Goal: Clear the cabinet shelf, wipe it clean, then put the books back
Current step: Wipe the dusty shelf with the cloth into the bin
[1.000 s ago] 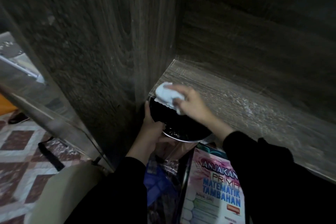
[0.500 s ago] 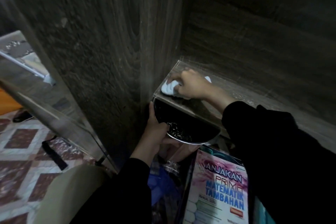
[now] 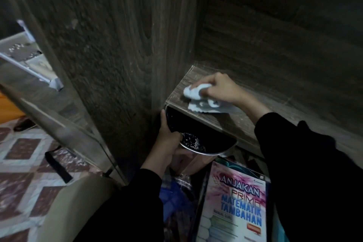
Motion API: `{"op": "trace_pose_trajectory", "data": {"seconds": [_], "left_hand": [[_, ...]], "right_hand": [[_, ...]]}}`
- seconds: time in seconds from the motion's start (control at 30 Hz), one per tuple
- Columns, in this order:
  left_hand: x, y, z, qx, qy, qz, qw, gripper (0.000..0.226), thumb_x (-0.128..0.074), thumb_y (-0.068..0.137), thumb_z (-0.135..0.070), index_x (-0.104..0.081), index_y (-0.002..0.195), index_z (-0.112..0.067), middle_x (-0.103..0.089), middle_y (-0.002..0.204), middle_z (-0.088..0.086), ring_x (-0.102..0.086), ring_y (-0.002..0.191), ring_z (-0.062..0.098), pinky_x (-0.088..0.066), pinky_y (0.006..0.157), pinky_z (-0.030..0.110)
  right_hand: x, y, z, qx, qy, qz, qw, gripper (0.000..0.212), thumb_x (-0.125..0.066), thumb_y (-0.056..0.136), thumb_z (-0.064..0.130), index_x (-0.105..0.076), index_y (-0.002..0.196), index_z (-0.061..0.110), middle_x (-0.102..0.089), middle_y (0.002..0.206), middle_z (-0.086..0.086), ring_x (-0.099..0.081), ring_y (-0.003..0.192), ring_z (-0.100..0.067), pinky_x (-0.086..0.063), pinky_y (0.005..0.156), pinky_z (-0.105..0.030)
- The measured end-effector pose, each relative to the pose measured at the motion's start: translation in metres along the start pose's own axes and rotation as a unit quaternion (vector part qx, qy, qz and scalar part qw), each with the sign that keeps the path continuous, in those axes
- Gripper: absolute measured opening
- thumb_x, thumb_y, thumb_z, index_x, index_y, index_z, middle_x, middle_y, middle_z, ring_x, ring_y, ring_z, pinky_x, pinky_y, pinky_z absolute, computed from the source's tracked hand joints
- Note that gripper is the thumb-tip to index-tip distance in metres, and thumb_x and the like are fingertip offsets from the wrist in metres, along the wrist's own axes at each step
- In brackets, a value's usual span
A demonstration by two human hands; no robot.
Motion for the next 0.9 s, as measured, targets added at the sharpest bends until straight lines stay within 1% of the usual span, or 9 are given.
{"op": "trace_pose_trajectory", "data": {"seconds": [0.07, 0.13, 0.2, 0.3, 0.37, 0.47, 0.57, 0.67, 0.9], "left_hand": [[0.001, 0.001, 0.001, 0.000, 0.003, -0.003, 1.000, 0.097, -0.033, 0.083, 0.020, -0.005, 0.150, -0.044, -0.034, 0.149, -0.001, -0.055, 0.097, 0.031, -0.056, 0.047, 0.045], [-0.001, 0.001, 0.001, -0.005, 0.002, -0.001, 1.000, 0.096, -0.033, 0.084, 0.020, -0.004, 0.151, -0.043, -0.035, 0.145, -0.003, -0.055, 0.097, 0.030, -0.055, 0.047, 0.044], [-0.001, 0.001, 0.000, -0.009, 0.004, -0.009, 1.000, 0.093, -0.033, 0.085, 0.018, -0.003, 0.151, -0.042, -0.035, 0.138, -0.006, -0.055, 0.096, 0.028, -0.057, 0.053, 0.046], [0.003, 0.004, 0.000, -0.017, 0.030, -0.018, 0.999, 0.094, -0.035, 0.083, 0.015, -0.001, 0.150, -0.042, -0.041, 0.141, 0.003, -0.059, 0.096, 0.027, -0.057, 0.070, 0.054], [0.003, 0.003, 0.002, -0.005, 0.022, -0.015, 1.000, 0.095, -0.034, 0.084, 0.016, -0.001, 0.149, -0.044, -0.041, 0.141, 0.005, -0.058, 0.093, 0.028, -0.058, 0.057, 0.047], [0.001, 0.000, 0.003, 0.005, 0.003, -0.005, 1.000, 0.091, -0.035, 0.089, 0.015, -0.002, 0.150, -0.043, -0.033, 0.147, 0.000, -0.054, 0.101, 0.032, -0.055, 0.046, 0.041], [-0.001, -0.002, 0.002, 0.005, -0.001, 0.001, 1.000, 0.090, -0.037, 0.090, 0.014, 0.000, 0.150, -0.043, -0.032, 0.150, 0.000, -0.055, 0.097, 0.031, -0.056, 0.046, 0.040], [-0.003, 0.000, 0.003, 0.003, -0.006, 0.004, 1.000, 0.092, -0.037, 0.090, 0.014, 0.000, 0.150, -0.044, -0.032, 0.151, 0.000, -0.057, 0.087, 0.026, -0.056, 0.046, 0.041], [-0.006, 0.007, 0.008, -0.006, 0.010, 0.002, 1.000, 0.092, -0.035, 0.087, 0.016, -0.005, 0.150, -0.044, -0.035, 0.140, -0.006, -0.055, 0.099, 0.029, -0.056, 0.053, 0.049]], "right_hand": [[-0.007, 0.010, -0.015, -0.001, 0.005, -0.059, 0.998, 0.035, -0.058, 0.085, 0.010, -0.069, 0.114, 0.026, -0.068, 0.116, -0.003, -0.063, 0.103, -0.021, -0.046, 0.081, -0.016], [-0.039, 0.006, -0.026, 0.016, -0.075, -0.081, 0.994, 0.039, -0.051, 0.086, 0.021, -0.064, 0.123, 0.027, -0.057, 0.134, -0.007, -0.049, 0.120, -0.030, -0.039, 0.101, -0.034], [-0.062, -0.020, -0.022, 0.046, -0.149, -0.141, 0.978, 0.050, -0.039, 0.080, 0.027, -0.062, 0.125, 0.025, -0.053, 0.135, -0.011, -0.041, 0.116, -0.032, -0.037, 0.094, -0.042], [-0.085, -0.060, -0.001, 0.142, -0.163, -0.151, 0.965, 0.054, -0.040, 0.072, 0.020, -0.065, 0.119, 0.024, -0.056, 0.131, -0.011, -0.038, 0.105, -0.026, -0.036, 0.086, -0.039], [-0.074, -0.070, 0.000, 0.169, -0.073, -0.122, 0.975, 0.048, -0.043, 0.073, 0.017, -0.069, 0.113, 0.024, -0.060, 0.128, -0.006, -0.043, 0.107, -0.025, -0.033, 0.091, -0.034], [-0.008, -0.074, -0.042, 0.098, 0.026, -0.237, 0.966, 0.043, -0.047, 0.075, 0.022, -0.069, 0.112, 0.018, -0.066, 0.120, -0.004, -0.054, 0.114, -0.027, -0.034, 0.101, -0.032], [0.044, -0.096, -0.139, -0.100, 0.081, -0.363, 0.923, 0.049, -0.048, 0.075, 0.026, -0.064, 0.119, 0.012, -0.063, 0.123, -0.012, -0.055, 0.114, -0.035, -0.041, 0.101, -0.048], [0.039, -0.109, -0.177, -0.214, 0.063, -0.362, 0.905, 0.052, -0.047, 0.081, 0.030, -0.057, 0.128, 0.011, -0.057, 0.129, -0.018, -0.050, 0.118, -0.040, -0.036, 0.103, -0.043], [-0.041, -0.066, -0.060, -0.109, -0.104, -0.258, 0.954, 0.072, -0.020, 0.076, 0.039, -0.053, 0.134, 0.013, -0.050, 0.137, -0.017, -0.043, 0.123, -0.038, -0.036, 0.097, -0.047]]}}
Point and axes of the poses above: each hand's wrist, its own y-axis towards the middle knuckle, its own x-axis out of the back of the hand, z = x × y, the point moved 10 cm from there along y, towards the middle knuckle
